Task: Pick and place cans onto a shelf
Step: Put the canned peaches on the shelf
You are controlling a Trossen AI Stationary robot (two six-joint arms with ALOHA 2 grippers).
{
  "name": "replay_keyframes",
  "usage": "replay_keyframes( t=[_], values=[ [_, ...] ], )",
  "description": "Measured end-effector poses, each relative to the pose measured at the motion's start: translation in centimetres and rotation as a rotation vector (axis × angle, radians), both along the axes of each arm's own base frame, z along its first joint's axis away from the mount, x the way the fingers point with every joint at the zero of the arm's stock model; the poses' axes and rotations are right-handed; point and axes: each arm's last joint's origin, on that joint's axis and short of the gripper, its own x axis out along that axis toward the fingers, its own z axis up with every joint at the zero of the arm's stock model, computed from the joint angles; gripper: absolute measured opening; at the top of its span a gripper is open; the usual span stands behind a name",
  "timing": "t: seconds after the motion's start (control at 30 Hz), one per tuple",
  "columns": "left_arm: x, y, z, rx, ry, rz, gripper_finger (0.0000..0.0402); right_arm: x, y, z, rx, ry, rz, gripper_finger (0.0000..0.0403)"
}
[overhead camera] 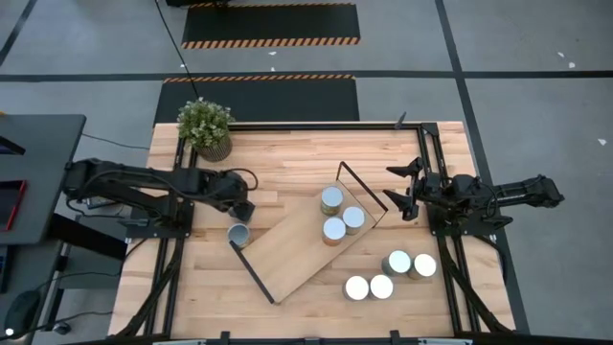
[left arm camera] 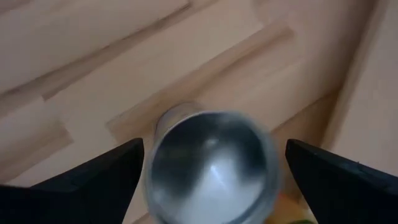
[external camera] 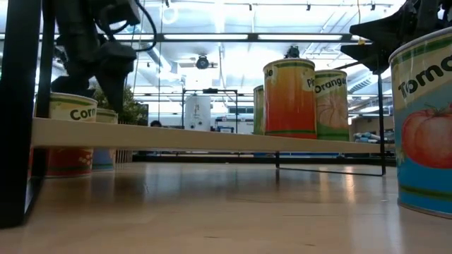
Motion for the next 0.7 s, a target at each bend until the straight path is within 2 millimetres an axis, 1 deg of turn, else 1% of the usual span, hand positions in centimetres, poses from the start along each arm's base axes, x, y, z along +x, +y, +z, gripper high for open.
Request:
replay_keyframes(
  t=[0.1, 0.23, 0.37, 0.5, 0.7],
  values=[
    [0.0, 0.0, -0.4, -0.002, 0.018, -0.014, 0.0398, 0.0, 0.0, 0.0, 0.000, -0.002, 0.000, 0.0347],
    [0.4, 0.0, -0.3, 0.013, -0.019, -0.054, 0.0398, 0.0, 0.0, 0.0, 0.000, -0.002, 0.000, 0.0347],
    [0.4, -0.1, -0.4, 0.019, -0.005, -0.082, 0.0398, 0.0, 0.0, 0.0, 0.000, -0.002, -0.001, 0.0347],
    [0.8, -0.2, -0.9, 0.023, 0.018, -0.113, 0.0398, 0.0, 0.0, 0.0, 0.000, -0.002, 0.000, 0.0347],
    [1.5, -0.4, -2.2, -0.019, 0.082, -0.159, 0.0396, 0.0, 0.0, 0.0, 0.000, -0.003, -0.001, 0.0347]
  ],
)
